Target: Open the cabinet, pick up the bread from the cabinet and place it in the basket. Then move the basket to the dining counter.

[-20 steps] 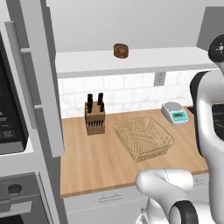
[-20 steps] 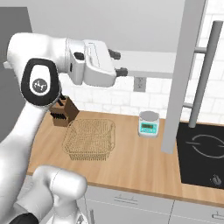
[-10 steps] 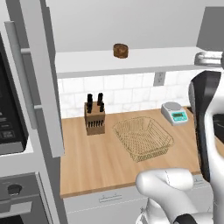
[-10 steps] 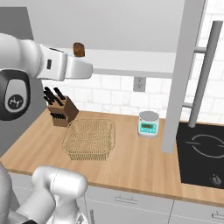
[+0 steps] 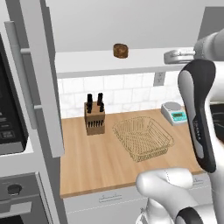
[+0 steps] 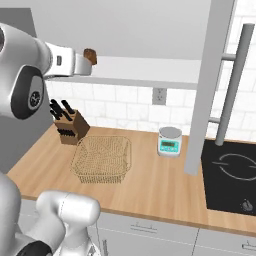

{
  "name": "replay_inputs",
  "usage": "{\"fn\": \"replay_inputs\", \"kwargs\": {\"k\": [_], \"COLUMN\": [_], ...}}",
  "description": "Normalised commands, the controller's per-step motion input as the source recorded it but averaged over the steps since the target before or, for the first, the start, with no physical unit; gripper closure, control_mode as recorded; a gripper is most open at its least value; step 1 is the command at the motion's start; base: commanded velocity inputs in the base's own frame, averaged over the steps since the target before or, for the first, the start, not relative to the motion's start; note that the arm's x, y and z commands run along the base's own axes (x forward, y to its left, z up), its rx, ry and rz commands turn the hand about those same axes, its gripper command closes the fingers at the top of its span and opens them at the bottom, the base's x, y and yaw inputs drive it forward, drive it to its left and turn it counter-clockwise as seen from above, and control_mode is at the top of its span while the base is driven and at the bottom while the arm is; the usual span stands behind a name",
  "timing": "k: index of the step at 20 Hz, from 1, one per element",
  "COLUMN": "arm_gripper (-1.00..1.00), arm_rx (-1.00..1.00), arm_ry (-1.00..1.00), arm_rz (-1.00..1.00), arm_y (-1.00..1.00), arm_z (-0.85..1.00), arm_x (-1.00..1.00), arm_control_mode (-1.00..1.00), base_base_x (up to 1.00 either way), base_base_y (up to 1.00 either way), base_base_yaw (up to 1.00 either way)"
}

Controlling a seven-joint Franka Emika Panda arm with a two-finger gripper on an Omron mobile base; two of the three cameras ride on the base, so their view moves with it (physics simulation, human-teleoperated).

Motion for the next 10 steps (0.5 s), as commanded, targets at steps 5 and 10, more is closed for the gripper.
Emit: {"fn": "replay_inputs", "kwargs": {"k": [5, 10], "arm_gripper": [-1.0, -1.0], "arm_rx": [0.0, 0.0], "arm_ry": [0.02, -0.01], "arm_rz": [0.17, 0.14], "arm_y": [0.35, 0.33], "arm_z": [0.0, -0.02], "arm_x": [0.53, 0.48], "arm_control_mode": [-1.0, -1.0], "base_base_x": [0.0, 0.0], "base_base_y": [0.0, 0.0], "base_base_yaw": [0.0, 0.0]}}
